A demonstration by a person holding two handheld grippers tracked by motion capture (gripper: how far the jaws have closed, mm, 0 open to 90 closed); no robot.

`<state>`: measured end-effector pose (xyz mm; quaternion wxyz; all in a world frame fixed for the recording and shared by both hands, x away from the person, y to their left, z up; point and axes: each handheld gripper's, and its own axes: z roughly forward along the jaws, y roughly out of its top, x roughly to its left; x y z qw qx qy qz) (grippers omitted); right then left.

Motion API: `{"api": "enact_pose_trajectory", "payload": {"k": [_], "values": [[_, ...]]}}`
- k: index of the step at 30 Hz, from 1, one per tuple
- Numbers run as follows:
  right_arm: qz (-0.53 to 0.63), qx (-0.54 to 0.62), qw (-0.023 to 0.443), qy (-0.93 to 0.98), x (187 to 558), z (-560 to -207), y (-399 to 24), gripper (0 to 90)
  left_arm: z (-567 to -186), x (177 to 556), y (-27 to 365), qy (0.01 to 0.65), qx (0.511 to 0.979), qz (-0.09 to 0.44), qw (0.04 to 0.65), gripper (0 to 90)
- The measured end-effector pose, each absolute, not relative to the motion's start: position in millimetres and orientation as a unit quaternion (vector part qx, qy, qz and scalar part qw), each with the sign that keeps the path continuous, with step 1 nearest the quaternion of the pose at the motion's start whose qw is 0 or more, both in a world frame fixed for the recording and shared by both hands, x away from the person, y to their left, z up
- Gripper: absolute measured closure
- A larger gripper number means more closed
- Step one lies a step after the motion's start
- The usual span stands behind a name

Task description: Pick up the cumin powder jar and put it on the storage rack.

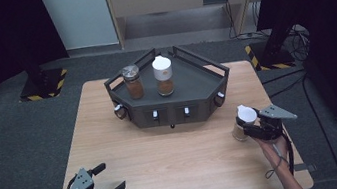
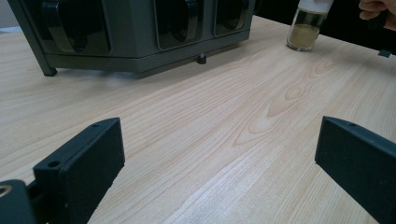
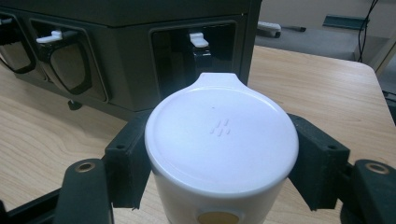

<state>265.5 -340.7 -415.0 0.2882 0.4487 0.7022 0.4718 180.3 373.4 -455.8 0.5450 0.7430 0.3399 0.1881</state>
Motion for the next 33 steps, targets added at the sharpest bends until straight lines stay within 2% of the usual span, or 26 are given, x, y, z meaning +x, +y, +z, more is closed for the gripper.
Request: {"api": "enact_pose_trajectory", "payload": {"k": [19, 33], "values": [[0.473, 0.44, 0.282, 0.709, 256, -372, -327, 30.9, -455, 181, 373, 0.338, 0.745, 0.187, 0.544, 0.1], [0.475, 0.435, 0.28, 0.712, 265, -332, -310, 30.9, -455, 180, 373, 0.338, 0.744, 0.187, 0.545, 0.1]]}}
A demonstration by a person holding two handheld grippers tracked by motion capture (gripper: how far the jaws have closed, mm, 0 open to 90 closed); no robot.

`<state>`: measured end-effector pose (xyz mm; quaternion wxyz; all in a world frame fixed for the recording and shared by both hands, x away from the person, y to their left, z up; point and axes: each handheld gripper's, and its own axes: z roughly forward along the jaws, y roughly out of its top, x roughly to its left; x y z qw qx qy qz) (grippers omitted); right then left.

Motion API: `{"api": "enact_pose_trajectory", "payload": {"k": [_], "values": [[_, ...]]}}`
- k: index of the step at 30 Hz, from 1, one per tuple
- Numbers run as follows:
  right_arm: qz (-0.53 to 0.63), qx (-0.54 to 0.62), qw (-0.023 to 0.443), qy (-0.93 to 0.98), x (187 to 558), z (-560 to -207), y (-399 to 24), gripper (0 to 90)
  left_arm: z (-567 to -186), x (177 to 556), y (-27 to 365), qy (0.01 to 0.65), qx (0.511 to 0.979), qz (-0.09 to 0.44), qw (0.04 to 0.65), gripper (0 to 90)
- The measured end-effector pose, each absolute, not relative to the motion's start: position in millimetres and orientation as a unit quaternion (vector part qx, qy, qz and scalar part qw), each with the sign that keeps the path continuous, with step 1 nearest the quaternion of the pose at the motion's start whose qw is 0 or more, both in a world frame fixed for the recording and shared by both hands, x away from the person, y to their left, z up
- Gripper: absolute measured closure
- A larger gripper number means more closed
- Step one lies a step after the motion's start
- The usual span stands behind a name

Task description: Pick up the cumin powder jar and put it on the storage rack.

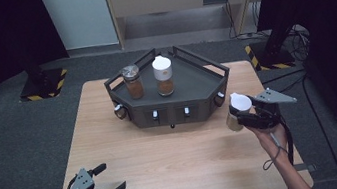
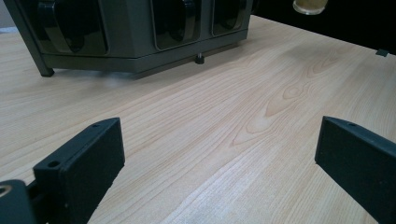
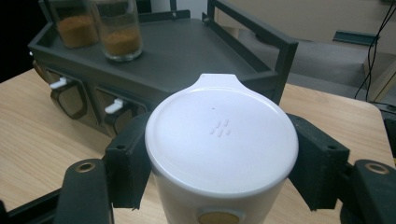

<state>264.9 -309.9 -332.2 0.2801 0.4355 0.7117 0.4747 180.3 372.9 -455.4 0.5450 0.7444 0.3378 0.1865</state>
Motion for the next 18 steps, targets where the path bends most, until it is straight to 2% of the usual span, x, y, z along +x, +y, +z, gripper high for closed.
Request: {"api": "enact_pose_trajectory", "payload": {"k": [18], "values": [[0.47, 0.427, 0.282, 0.719, 294, -276, -279, 30.9, -455, 180, 373, 0.338, 0.744, 0.186, 0.546, 0.1]]}}
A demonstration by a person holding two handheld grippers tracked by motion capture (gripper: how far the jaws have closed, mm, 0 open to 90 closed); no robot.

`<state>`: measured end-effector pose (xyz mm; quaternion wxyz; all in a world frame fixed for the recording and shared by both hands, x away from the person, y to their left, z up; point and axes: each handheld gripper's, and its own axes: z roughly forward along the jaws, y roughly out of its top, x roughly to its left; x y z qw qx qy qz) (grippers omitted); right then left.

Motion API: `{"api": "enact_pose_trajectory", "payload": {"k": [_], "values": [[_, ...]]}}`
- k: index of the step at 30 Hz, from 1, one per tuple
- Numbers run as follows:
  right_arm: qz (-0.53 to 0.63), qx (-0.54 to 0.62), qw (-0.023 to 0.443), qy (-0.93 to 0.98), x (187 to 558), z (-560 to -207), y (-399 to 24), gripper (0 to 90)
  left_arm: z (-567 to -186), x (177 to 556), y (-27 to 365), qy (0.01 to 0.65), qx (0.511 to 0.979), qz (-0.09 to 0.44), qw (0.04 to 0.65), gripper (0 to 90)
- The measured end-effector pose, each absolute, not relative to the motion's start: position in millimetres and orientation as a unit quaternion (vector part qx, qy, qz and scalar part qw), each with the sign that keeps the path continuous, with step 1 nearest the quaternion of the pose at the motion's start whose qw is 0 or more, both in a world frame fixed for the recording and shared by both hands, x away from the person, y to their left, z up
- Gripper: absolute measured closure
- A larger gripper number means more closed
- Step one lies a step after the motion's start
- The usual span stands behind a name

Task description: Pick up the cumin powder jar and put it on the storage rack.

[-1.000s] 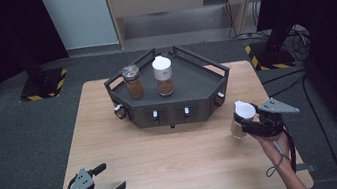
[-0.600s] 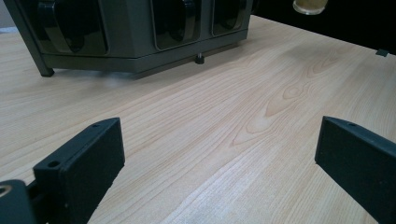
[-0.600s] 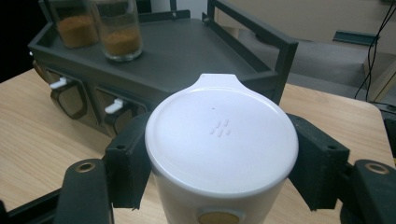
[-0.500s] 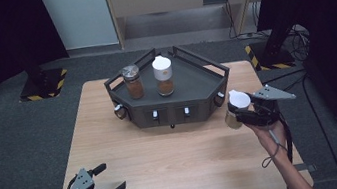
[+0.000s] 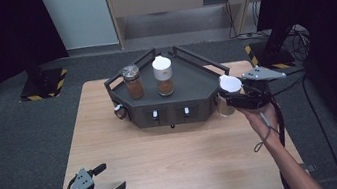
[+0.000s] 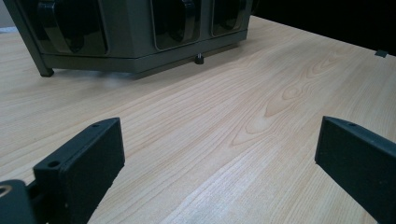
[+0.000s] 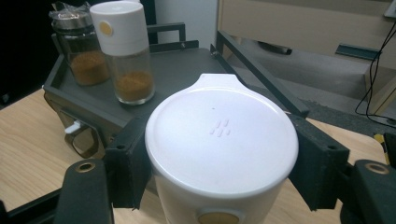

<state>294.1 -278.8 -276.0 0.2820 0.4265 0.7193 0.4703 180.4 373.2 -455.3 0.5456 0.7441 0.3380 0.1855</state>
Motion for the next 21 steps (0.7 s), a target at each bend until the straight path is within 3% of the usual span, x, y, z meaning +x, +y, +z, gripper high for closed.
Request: {"api": "enact_pose_trajectory", "payload": {"k": [21], "values": [[0.464, 0.419, 0.282, 0.728, 338, -233, -236, 31.0, -456, 180, 374, 0.342, 0.741, 0.183, 0.548, 0.1]]}}
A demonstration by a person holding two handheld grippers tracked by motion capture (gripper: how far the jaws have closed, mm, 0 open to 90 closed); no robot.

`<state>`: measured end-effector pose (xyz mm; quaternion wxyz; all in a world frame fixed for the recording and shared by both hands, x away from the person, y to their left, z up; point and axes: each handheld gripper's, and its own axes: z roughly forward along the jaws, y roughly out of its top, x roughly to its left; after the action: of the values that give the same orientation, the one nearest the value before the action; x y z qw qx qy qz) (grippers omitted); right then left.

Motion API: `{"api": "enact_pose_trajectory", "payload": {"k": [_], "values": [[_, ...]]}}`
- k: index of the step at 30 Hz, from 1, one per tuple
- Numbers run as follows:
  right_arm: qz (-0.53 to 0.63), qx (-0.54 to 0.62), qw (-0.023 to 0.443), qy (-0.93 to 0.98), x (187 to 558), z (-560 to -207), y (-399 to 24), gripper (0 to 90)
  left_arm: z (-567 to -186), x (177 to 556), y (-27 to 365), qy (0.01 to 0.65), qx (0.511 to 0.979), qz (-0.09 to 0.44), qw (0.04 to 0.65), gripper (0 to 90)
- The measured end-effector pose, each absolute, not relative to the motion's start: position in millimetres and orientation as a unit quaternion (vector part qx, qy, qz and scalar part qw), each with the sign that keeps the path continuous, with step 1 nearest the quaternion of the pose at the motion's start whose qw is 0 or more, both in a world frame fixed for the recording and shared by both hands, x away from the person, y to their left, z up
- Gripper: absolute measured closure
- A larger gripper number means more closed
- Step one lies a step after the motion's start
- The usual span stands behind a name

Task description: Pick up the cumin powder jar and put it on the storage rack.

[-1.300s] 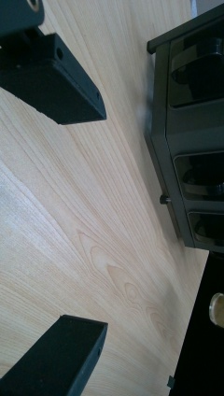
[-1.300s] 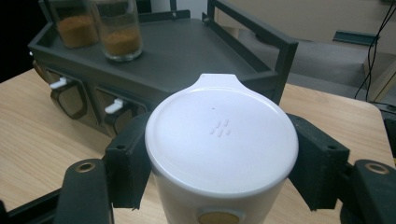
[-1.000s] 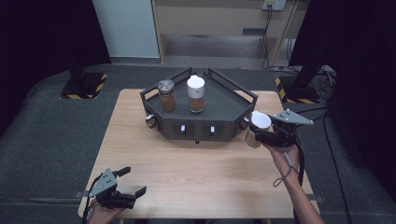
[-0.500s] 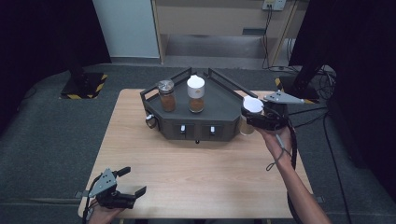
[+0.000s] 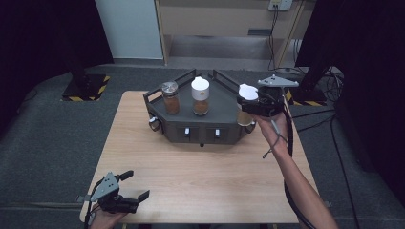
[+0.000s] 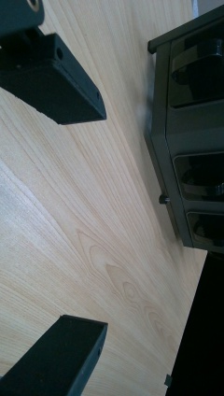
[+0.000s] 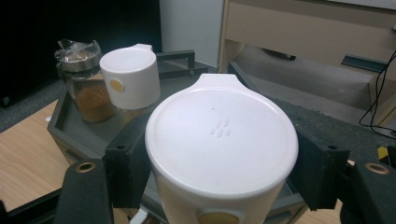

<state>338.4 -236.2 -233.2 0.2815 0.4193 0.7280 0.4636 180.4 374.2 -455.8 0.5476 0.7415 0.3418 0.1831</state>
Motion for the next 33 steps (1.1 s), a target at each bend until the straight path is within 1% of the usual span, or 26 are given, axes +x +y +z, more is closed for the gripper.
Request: {"api": "enact_pose_trajectory", "payload": {"k": [17, 33], "values": [[0.458, 0.43, 0.284, 0.725, 377, -232, -208, 30.9, -456, 181, 375, 0.343, 0.741, 0.182, 0.548, 0.1], [0.444, 0.453, 0.292, 0.716, 407, -254, -183, 30.9, -457, 181, 376, 0.343, 0.74, 0.179, 0.55, 0.1]]}}
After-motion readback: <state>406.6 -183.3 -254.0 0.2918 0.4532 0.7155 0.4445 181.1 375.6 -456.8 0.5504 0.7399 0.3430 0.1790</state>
